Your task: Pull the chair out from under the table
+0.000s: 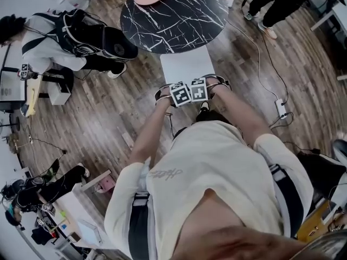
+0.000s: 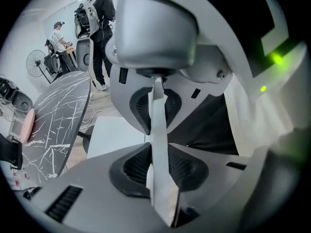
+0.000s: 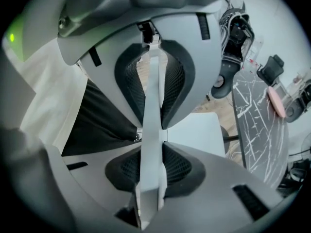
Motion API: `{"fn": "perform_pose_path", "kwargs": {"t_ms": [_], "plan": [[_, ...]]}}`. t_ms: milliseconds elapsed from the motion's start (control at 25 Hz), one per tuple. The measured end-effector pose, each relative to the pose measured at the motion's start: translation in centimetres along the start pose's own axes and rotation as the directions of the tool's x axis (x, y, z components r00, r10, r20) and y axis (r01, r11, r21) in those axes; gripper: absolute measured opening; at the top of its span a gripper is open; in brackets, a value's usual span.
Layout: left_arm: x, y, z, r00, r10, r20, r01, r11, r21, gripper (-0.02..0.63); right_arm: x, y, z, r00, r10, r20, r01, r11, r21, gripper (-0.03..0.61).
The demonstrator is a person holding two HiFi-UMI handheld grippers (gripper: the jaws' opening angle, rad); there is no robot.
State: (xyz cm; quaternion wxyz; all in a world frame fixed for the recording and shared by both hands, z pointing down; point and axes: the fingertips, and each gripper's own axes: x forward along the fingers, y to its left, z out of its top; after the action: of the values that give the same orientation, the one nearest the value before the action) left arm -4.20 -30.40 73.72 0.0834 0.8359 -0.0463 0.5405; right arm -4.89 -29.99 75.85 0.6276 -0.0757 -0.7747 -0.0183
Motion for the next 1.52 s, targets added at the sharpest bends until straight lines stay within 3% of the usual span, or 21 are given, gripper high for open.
{"fn": "perform_pose_path", "kwargs": {"t_ms": [760, 1520], "plan": [[0.4, -10.7, -1.1, 0.999, -0.040, -0.005, 0.040, 0.999, 0.036, 0.092, 0.5, 10.7, 0.2, 1.000, 0.024, 0.006, -0.024, 0.997, 0.067, 0.092], [1.7, -19.5, -0.7, 0.999, -0.049, -0.009, 0.049, 0.998, -0.027, 0.095, 1.0, 19.5, -0.9, 0.998, 0.064, 0.009, -0.064, 0.998, 0.003, 0.095]]}}
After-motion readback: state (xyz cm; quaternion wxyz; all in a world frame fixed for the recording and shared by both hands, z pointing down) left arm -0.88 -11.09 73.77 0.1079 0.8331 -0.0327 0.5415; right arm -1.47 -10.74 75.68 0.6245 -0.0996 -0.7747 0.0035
